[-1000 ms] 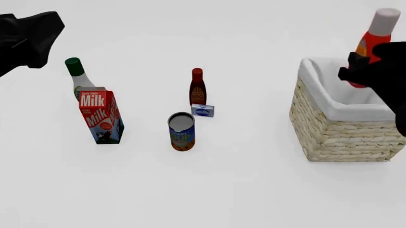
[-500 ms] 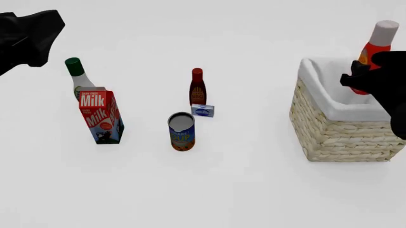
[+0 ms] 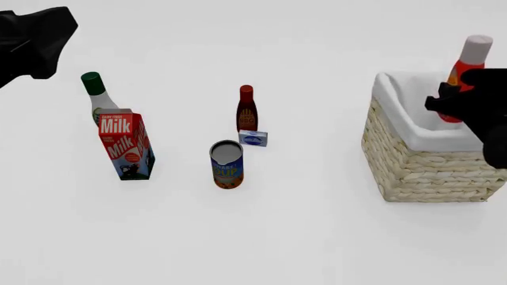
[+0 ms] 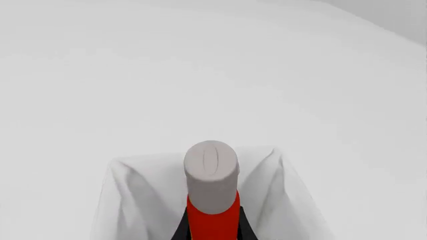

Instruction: Pick the ketchup and place it in the basket.

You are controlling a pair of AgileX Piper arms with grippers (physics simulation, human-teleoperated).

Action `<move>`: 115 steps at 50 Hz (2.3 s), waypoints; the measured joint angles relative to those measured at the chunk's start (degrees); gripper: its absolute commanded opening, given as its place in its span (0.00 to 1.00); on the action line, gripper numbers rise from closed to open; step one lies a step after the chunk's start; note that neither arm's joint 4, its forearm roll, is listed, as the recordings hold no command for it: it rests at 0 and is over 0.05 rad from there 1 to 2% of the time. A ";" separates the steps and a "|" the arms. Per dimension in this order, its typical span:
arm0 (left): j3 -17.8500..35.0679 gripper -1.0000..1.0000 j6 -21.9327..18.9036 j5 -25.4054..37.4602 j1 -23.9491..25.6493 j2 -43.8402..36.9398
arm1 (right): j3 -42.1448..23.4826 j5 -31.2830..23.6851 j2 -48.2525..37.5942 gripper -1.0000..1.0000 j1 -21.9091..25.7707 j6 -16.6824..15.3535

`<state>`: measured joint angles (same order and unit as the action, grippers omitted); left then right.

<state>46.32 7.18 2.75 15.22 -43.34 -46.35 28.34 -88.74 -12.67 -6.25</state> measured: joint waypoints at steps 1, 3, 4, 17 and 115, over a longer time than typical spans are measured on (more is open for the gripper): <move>-0.01 1.00 0.02 -0.01 -0.01 0.01 | -0.12 -0.07 -0.23 0.00 -0.07 -0.01; -0.03 1.00 0.06 -0.03 -0.04 0.04 | -0.39 -0.22 -0.73 0.00 -0.24 -0.03; -0.05 1.00 0.08 -0.04 -0.06 0.05 | -0.52 -0.28 -0.98 0.00 -0.33 -0.03; -0.39 1.00 0.33 -0.17 -0.34 0.33 | -2.23 -0.97 -3.11 0.00 -1.23 0.13; -4.14 1.00 3.73 -4.47 0.21 0.63 | 2.20 -13.18 30.60 1.00 16.06 -5.24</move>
